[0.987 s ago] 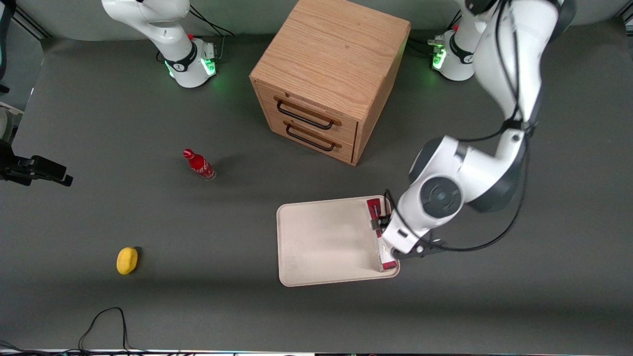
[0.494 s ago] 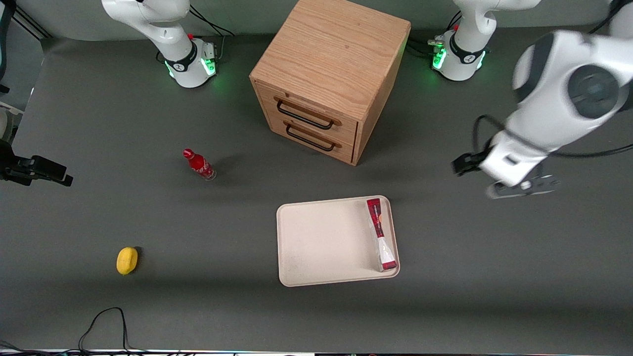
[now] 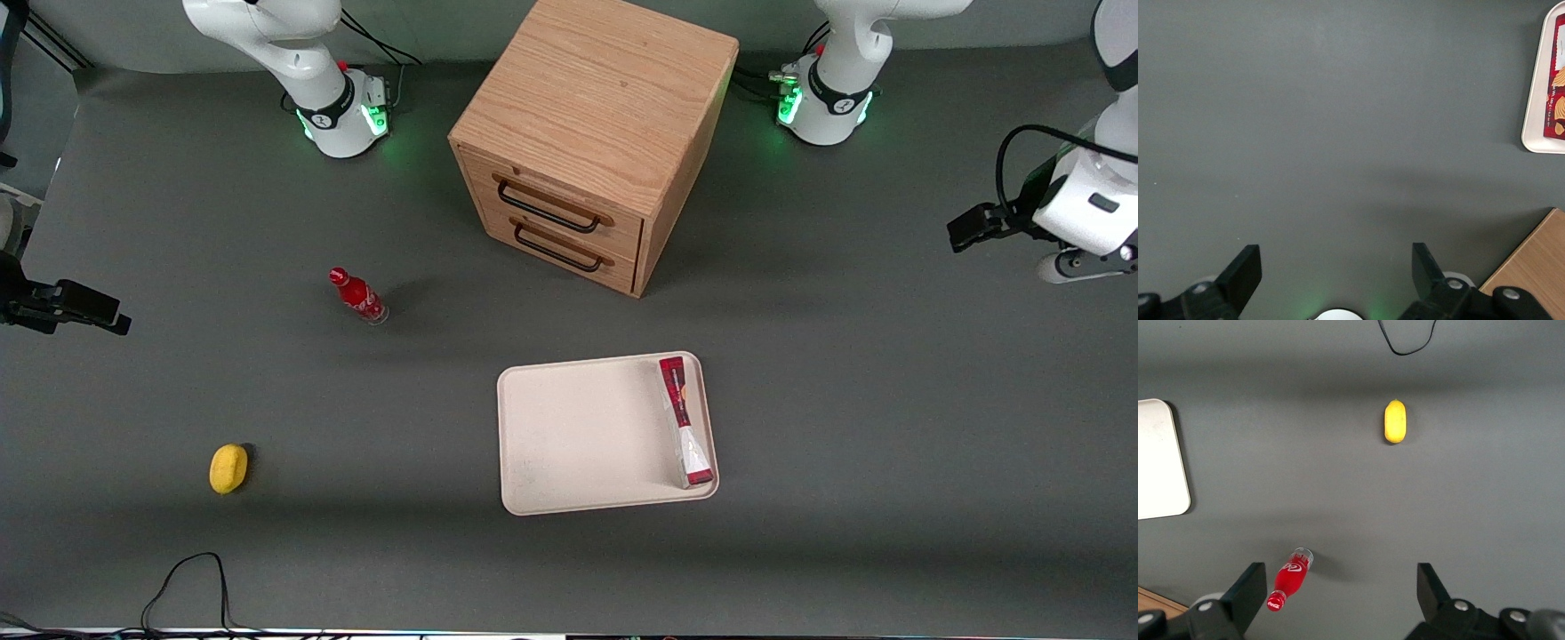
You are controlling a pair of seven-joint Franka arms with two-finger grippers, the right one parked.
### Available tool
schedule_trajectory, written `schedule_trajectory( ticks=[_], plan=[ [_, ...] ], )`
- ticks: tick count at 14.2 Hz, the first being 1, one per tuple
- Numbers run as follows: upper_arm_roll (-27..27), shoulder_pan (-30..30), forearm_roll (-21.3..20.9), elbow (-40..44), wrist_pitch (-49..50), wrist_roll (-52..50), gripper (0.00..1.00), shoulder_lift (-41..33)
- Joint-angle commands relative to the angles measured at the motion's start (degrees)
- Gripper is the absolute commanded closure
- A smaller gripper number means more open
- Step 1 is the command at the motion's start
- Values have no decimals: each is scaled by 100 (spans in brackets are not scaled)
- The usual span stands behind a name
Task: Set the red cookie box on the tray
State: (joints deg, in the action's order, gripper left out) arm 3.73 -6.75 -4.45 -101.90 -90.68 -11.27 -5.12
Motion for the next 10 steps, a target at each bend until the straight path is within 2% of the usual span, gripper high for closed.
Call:
schedule_trajectory(
  ticks=[1,2,3,6,10],
  plan=[
    [57,51,22,-243,-72,98,0,-323],
    [232,7,301,-234,-108,107,0,-332],
    [407,-80,400,-226,-126,203,0,-340],
    [698,-291,235,-147,-65,941,0,-305],
    [814,-345,216,20,146,854,0,-244]
  ],
)
